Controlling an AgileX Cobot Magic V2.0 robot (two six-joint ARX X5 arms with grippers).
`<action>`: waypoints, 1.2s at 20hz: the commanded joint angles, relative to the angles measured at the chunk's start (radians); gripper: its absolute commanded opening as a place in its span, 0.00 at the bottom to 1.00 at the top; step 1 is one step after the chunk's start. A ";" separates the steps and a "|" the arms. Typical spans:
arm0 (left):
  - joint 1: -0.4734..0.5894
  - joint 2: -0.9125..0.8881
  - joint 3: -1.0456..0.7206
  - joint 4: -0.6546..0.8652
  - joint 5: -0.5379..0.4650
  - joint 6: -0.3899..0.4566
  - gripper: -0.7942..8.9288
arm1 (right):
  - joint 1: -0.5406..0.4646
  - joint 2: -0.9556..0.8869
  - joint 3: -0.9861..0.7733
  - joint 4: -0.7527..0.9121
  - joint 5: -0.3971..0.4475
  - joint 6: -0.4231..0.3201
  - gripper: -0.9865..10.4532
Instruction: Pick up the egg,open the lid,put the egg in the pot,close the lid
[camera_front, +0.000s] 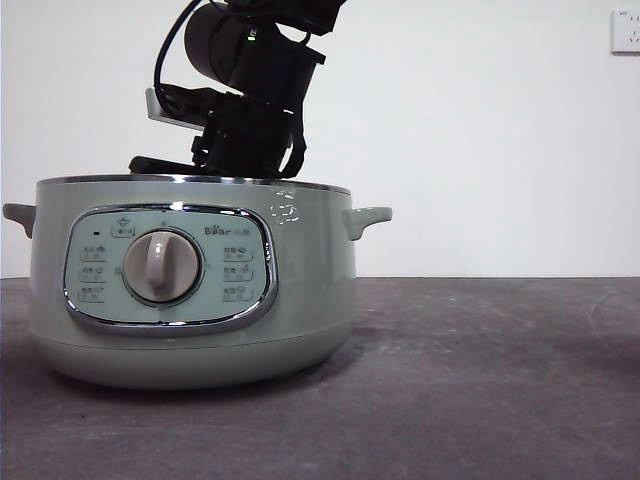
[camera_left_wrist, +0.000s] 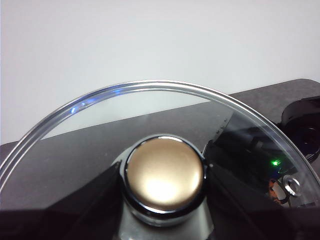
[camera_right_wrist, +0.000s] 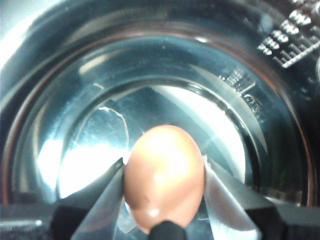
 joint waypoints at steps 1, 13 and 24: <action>0.001 -0.007 0.014 0.045 -0.005 -0.009 0.07 | 0.004 0.012 0.002 0.005 -0.001 -0.010 0.09; 0.001 0.024 0.014 0.020 -0.006 -0.009 0.07 | 0.009 -0.012 0.002 0.002 0.035 0.052 0.49; 0.001 0.312 0.014 0.143 0.006 -0.009 0.07 | -0.087 -0.535 0.002 -0.290 0.340 0.143 0.47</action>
